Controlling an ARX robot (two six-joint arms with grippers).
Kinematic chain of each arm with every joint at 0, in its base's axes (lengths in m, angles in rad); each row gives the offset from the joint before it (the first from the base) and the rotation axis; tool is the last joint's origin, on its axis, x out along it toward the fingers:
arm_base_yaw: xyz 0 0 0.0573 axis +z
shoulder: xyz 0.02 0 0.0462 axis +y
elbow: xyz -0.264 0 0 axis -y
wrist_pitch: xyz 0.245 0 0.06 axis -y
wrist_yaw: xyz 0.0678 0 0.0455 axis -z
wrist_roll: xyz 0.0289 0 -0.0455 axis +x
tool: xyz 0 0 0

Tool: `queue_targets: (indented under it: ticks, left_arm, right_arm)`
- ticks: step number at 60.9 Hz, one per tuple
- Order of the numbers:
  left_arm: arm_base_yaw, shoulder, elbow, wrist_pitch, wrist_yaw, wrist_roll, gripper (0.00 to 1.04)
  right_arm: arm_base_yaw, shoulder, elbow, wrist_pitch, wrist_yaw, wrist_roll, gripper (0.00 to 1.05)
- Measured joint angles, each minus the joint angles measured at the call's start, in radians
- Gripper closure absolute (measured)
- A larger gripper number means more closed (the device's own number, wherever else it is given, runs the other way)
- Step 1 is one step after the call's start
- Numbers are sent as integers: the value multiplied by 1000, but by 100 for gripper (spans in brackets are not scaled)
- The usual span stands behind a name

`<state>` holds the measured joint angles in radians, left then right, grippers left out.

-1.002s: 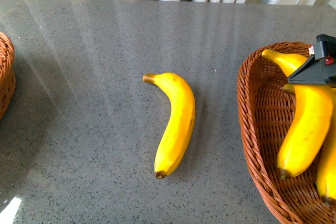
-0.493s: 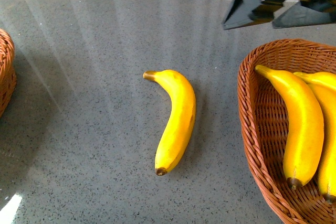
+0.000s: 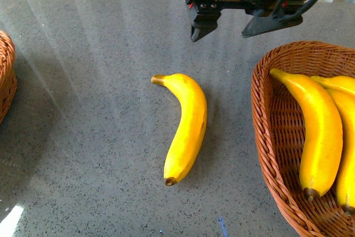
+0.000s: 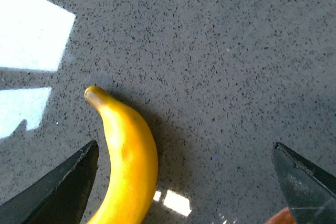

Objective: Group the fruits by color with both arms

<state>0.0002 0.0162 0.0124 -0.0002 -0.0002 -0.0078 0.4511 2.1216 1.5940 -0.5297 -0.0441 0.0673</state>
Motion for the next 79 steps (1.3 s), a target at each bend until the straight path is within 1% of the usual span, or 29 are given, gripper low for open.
queue_targets:
  ticks: [17, 24, 43, 60, 79]
  left_arm:
    - [0, 0, 0, 0, 0, 0, 9]
    - [0, 0, 0, 0, 0, 0, 9]
    - [0, 0, 0, 0, 0, 0, 9]
    - [0, 0, 0, 0, 0, 0, 9]
    - [0, 0, 0, 0, 0, 0, 9]
  right_arm:
    - [52, 110, 100, -60, 8, -30, 9]
    - [71, 123, 100, -64, 10, -50, 9]
    - [90, 127, 61, -61, 2, -88, 9]
    - [115, 159, 48, -58, -10, -95, 9]
    - [120, 198, 54, -54, -4, -90, 9]
